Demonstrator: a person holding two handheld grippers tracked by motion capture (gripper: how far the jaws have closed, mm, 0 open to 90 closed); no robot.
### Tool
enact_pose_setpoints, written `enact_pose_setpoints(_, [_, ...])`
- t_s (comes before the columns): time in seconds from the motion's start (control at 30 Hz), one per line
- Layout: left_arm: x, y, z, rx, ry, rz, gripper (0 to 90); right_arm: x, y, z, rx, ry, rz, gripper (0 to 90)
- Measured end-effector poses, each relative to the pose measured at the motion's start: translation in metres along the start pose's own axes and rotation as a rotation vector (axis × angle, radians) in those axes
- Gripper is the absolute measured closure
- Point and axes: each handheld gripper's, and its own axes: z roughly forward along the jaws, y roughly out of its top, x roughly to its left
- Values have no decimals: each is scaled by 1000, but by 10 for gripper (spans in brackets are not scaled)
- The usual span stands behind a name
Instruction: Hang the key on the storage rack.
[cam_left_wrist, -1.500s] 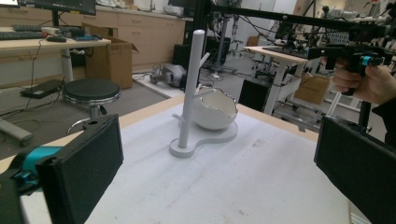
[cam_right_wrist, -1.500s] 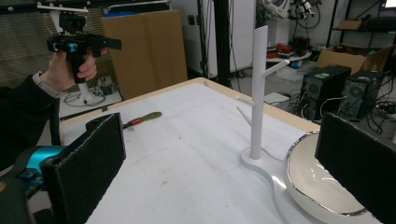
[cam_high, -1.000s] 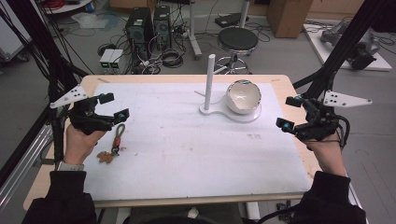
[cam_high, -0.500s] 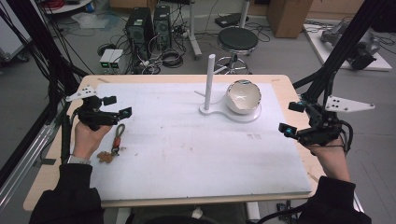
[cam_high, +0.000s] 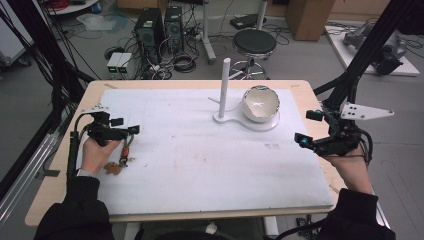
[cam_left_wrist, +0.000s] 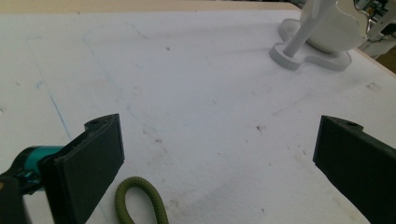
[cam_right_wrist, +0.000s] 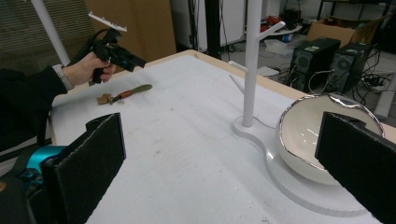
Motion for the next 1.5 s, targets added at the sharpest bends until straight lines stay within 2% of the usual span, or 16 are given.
enact_pose_setpoints(0.03, [0,-2,3,24,0,-2,84,-1,0,1,1,0,2,12])
enact_pose_setpoints(0.23, [1,-12,19,123,-2,-2,124,-2,0,5,6,7,2,12])
enact_pose_setpoints(0.33, [0,-14,19,127,9,7,153,-3,0,7,5,15,-6,12])
enact_pose_setpoints(0.43, [1,-15,18,130,30,1,158,-3,0,7,6,14,0,12])
enact_pose_setpoints(0.73, [10,-20,23,150,51,-22,176,-3,0,9,10,18,3,12])
enact_pose_setpoints(0.77, [11,-20,23,150,52,-23,206,-3,0,9,16,17,5,12])
enact_pose_setpoints(0.8, [11,-20,23,151,60,-21,247,-3,-1,10,15,17,3,12])
enact_pose_setpoints(0.87, [10,-19,23,154,106,-16,352,-3,-1,11,20,17,2,12])
enact_pose_setpoints(1.0, [8,-20,26,165,162,-11,469,-3,-1,11,18,17,4,12])
enact_pose_setpoints(1.03, [5,-20,26,167,196,15,496,-2,-1,11,21,19,6,12])
enact_pose_setpoints(1.07, [5,-20,26,167,196,15,519,-3,-1,11,22,21,3,12])
enact_pose_setpoints(1.17, [0,-21,28,183,246,70,539,-3,-2,10,21,17,6,12])
enact_pose_setpoints(1.23, [-4,-23,30,175,286,89,609,-3,-2,9,19,17,9,12])
enact_pose_setpoints(1.27, [-5,-23,30,177,305,99,609,-3,-2,9,19,17,9,12])
enact_pose_setpoints(1.37, [-5,-23,29,173,324,96,709,-3,-2,9,19,15,10,12])
enact_pose_setpoints(1.5, [-4,-23,29,170,334,87,761,-4,-3,10,22,12,10,12])
